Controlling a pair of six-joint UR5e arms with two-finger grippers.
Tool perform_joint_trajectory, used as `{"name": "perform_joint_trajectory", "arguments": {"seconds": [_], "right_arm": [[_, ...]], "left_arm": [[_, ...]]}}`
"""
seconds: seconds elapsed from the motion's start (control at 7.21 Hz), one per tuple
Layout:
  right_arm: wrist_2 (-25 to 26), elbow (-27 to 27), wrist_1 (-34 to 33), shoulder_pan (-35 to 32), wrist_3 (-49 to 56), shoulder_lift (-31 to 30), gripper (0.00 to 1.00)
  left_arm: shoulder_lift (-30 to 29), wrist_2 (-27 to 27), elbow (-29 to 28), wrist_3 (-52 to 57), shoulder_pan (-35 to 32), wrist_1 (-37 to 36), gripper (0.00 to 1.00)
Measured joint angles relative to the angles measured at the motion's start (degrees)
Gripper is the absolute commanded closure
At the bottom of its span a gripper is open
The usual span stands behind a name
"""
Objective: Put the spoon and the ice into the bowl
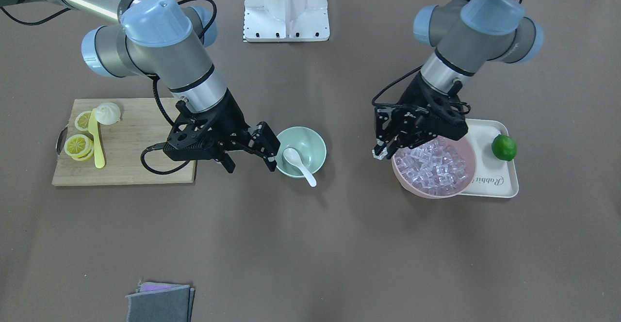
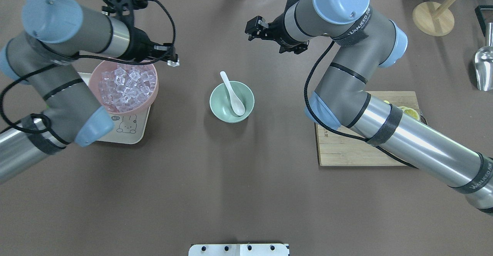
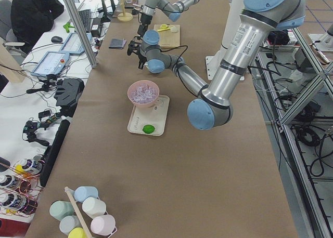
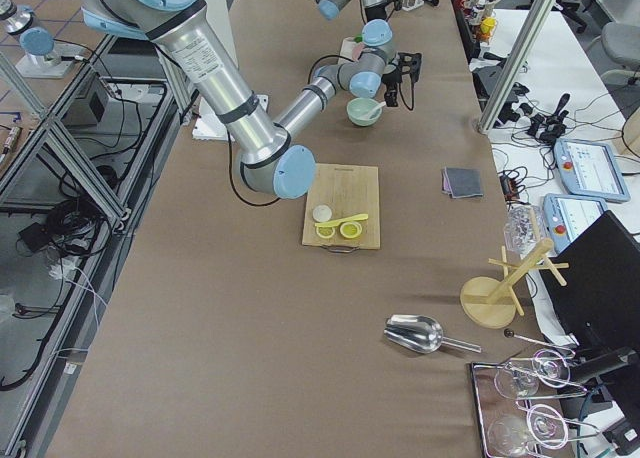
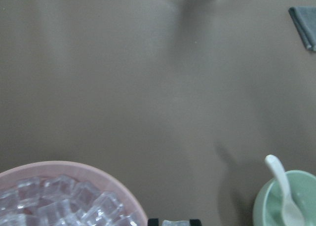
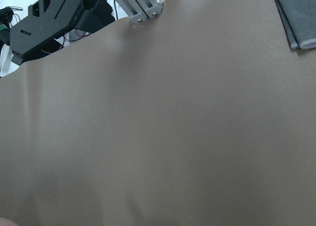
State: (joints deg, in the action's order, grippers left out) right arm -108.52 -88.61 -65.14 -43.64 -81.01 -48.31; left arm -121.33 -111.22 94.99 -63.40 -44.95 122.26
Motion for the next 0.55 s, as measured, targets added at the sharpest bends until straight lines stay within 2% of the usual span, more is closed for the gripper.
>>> {"name": "perform_joint_trajectory", "arguments": {"seconds": [0.28, 0.55], "right_arm": [[-0.27, -0.05, 0.01, -0.34, 0.13, -0.28, 0.00], [-0.29, -0.06, 0.02, -0.51, 0.18, -0.49, 0.00]], "left_arm": [[-7.30, 7.25, -5.81, -4.97, 5.80, 0.00, 1.00], [-9.51, 12.25, -8.04, -6.61, 10.64, 0.00, 1.00]]}}
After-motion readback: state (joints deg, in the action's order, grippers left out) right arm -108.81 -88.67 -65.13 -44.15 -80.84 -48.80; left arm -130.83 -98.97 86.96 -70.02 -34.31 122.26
